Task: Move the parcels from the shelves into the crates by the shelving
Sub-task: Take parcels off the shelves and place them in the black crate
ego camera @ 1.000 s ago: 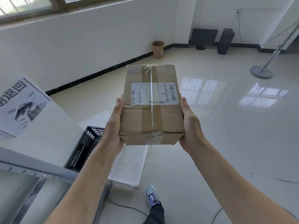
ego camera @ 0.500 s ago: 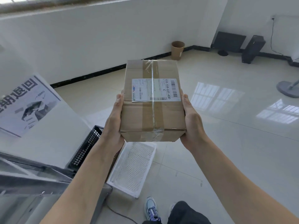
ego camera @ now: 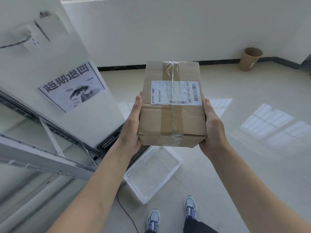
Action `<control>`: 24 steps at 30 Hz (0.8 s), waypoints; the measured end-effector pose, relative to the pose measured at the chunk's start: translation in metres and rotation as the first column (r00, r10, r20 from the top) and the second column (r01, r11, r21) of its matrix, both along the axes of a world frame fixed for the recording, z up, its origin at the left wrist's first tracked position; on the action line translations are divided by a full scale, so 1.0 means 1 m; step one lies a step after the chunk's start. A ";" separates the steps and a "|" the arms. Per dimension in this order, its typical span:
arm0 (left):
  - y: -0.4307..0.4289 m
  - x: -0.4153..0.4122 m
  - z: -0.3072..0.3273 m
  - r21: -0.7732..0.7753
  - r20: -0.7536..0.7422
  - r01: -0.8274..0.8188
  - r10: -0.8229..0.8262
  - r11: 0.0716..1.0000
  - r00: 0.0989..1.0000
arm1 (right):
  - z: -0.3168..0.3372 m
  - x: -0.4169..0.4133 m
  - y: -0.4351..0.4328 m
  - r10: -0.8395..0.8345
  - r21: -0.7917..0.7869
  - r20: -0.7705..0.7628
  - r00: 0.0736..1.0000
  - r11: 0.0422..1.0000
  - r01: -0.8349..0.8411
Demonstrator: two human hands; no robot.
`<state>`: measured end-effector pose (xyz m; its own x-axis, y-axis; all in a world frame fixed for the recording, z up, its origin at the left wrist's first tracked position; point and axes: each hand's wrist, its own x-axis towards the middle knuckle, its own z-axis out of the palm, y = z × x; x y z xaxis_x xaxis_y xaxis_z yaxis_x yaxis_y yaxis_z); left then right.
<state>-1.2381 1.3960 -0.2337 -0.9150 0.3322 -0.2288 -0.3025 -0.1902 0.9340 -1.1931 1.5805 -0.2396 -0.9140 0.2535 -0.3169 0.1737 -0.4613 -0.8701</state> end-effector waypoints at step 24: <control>-0.036 -0.025 -0.031 0.060 0.089 -0.502 0.497 0.863 0.863 | -0.016 -0.125 -0.040 0.492 0.050 0.090 0.866 0.866 -0.498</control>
<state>-1.2627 1.3601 -0.2643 -0.9463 -0.1458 -0.2886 -0.2092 -0.4043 0.8904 -1.3182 1.5405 -0.2558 -0.9005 -0.2026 -0.3848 0.4263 -0.2374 -0.8729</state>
